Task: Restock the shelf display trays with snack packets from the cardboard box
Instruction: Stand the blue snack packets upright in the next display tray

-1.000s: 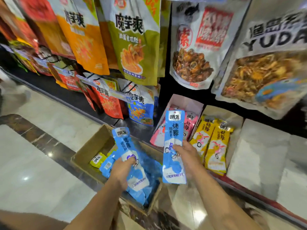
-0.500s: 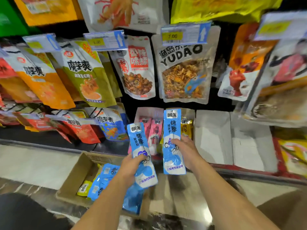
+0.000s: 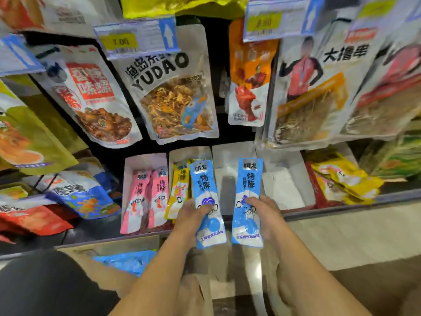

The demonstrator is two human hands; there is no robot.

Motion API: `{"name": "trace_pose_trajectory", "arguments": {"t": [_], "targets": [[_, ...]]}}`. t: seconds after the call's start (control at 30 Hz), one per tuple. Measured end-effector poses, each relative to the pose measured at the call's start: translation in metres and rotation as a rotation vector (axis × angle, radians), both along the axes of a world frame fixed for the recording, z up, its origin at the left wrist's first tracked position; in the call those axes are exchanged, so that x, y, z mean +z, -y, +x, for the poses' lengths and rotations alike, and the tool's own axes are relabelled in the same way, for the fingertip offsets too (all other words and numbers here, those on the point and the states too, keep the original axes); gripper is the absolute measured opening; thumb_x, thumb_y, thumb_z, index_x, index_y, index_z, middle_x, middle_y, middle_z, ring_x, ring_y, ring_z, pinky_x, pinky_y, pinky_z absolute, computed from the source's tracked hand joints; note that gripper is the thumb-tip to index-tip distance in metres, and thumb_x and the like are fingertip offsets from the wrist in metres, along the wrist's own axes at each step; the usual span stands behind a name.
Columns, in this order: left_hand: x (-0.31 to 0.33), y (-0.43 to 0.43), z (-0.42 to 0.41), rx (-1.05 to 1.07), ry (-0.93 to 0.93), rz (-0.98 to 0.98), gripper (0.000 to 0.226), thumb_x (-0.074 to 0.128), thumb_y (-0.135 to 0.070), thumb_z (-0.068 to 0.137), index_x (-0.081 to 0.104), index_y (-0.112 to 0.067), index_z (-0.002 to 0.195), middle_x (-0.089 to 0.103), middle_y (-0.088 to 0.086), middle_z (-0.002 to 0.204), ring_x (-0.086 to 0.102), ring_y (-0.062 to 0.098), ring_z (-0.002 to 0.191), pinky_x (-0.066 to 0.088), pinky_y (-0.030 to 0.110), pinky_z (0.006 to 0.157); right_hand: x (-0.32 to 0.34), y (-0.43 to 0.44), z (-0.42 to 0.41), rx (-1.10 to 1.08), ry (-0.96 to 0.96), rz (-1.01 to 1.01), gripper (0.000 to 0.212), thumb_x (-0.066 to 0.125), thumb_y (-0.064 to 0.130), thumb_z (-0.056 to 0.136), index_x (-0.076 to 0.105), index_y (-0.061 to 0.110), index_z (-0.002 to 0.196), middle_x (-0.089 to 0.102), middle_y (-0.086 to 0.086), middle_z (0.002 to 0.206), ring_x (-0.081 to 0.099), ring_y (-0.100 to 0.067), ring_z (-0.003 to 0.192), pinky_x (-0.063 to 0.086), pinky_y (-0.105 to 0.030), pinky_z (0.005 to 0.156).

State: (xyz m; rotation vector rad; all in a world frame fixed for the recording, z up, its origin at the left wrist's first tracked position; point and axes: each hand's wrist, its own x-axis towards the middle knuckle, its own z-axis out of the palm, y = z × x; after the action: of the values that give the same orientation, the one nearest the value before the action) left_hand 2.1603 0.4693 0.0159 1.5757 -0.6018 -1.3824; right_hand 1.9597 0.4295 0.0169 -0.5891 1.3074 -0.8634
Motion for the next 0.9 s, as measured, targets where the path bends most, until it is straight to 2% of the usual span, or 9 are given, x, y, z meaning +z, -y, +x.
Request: {"name": "trace_pose_trajectory", "arguments": {"t": [0.1, 0.17, 0.3, 0.43, 0.53, 0.63, 0.73, 0.8, 0.9], "targets": [[-0.011, 0.019, -0.019, -0.058, 0.021, -0.006, 0.018, 0.078, -0.014, 0.08, 0.073, -0.018, 0.097, 0.076, 0.017, 0.096, 0.073, 0.04, 0.086, 0.057, 0.062, 0.077, -0.005, 0.01, -0.022, -0.08, 0.014, 0.006, 0.013, 0.062, 0.004, 0.095, 0.068, 0.008, 0.105, 0.078, -0.013, 0.087, 0.075, -0.028, 0.071, 0.061, -0.038, 0.061], [-0.021, 0.037, -0.032, -0.079, 0.018, 0.01, 0.016, 0.076, -0.011, 0.083, 0.073, -0.017, 0.098, 0.076, 0.016, 0.094, 0.073, 0.037, 0.082, 0.058, 0.058, 0.074, -0.013, 0.02, -0.037, -0.136, 0.015, 0.014, 0.014, 0.061, 0.002, 0.094, 0.068, 0.005, 0.105, 0.078, -0.014, 0.085, 0.074, -0.029, 0.068, 0.061, -0.039, 0.061], [-0.045, 0.077, -0.049, -0.119, 0.066, 0.012, 0.023, 0.078, -0.013, 0.083, 0.07, -0.01, 0.105, 0.076, 0.017, 0.096, 0.075, 0.034, 0.081, 0.061, 0.053, 0.073, -0.035, 0.04, -0.062, -0.196, 0.031, 0.03, 0.019, 0.06, 0.001, 0.093, 0.068, 0.003, 0.109, 0.076, -0.019, 0.095, 0.071, -0.034, 0.079, 0.059, -0.049, 0.079], [-0.07, 0.107, -0.062, -0.061, 0.029, 0.07, 0.018, 0.075, -0.009, 0.086, 0.066, -0.013, 0.102, 0.077, 0.011, 0.088, 0.075, 0.032, 0.077, 0.062, 0.048, 0.065, -0.053, 0.057, -0.075, -0.24, 0.041, 0.064, 0.02, 0.061, 0.003, 0.093, 0.068, 0.004, 0.112, 0.075, -0.021, 0.102, 0.071, -0.036, 0.087, 0.057, -0.053, 0.084], [-0.091, 0.124, -0.071, -0.065, 0.037, 0.12, 0.026, 0.073, -0.006, 0.087, 0.066, -0.01, 0.112, 0.077, 0.013, 0.098, 0.075, 0.033, 0.083, 0.062, 0.051, 0.069, -0.064, 0.071, -0.079, -0.255, 0.049, 0.082, 0.021, 0.063, 0.005, 0.092, 0.07, 0.005, 0.112, 0.075, -0.021, 0.105, 0.072, -0.037, 0.093, 0.057, -0.056, 0.086], [-0.108, 0.141, -0.082, -0.06, 0.077, 0.146, 0.02, 0.072, -0.007, 0.088, 0.067, -0.013, 0.106, 0.076, 0.01, 0.096, 0.075, 0.028, 0.081, 0.063, 0.042, 0.068, -0.068, 0.084, -0.081, -0.273, 0.06, 0.085, 0.019, 0.064, 0.005, 0.092, 0.071, 0.006, 0.11, 0.076, -0.02, 0.103, 0.071, -0.037, 0.093, 0.056, -0.059, 0.088], [-0.119, 0.157, -0.098, -0.109, 0.093, 0.145, 0.02, 0.072, -0.009, 0.088, 0.068, -0.017, 0.106, 0.078, 0.005, 0.092, 0.076, 0.023, 0.079, 0.063, 0.045, 0.072, -0.071, 0.093, -0.083, -0.285, 0.066, 0.079, 0.017, 0.064, 0.006, 0.093, 0.071, 0.007, 0.108, 0.076, -0.018, 0.1, 0.071, -0.035, 0.09, 0.057, -0.056, 0.085], [-0.126, 0.165, -0.108, -0.098, 0.074, 0.154, 0.023, 0.071, -0.005, 0.088, 0.067, -0.016, 0.107, 0.077, 0.005, 0.094, 0.074, 0.018, 0.074, 0.063, 0.036, 0.068, -0.073, 0.095, -0.086, -0.29, 0.073, 0.083, 0.017, 0.064, 0.006, 0.093, 0.071, 0.008, 0.109, 0.076, -0.018, 0.102, 0.071, -0.035, 0.091, 0.058, -0.056, 0.084], [-0.138, 0.172, -0.12, -0.13, 0.13, 0.175, 0.022, 0.07, -0.007, 0.089, 0.061, -0.022, 0.103, 0.074, 0.004, 0.101, 0.073, 0.019, 0.083, 0.061, 0.037, 0.075, -0.076, 0.096, -0.089, -0.295, 0.071, 0.099, 0.019, 0.063, 0.006, 0.093, 0.07, 0.008, 0.111, 0.075, -0.021, 0.108, 0.071, -0.037, 0.095, 0.055, -0.06, 0.09]]}}
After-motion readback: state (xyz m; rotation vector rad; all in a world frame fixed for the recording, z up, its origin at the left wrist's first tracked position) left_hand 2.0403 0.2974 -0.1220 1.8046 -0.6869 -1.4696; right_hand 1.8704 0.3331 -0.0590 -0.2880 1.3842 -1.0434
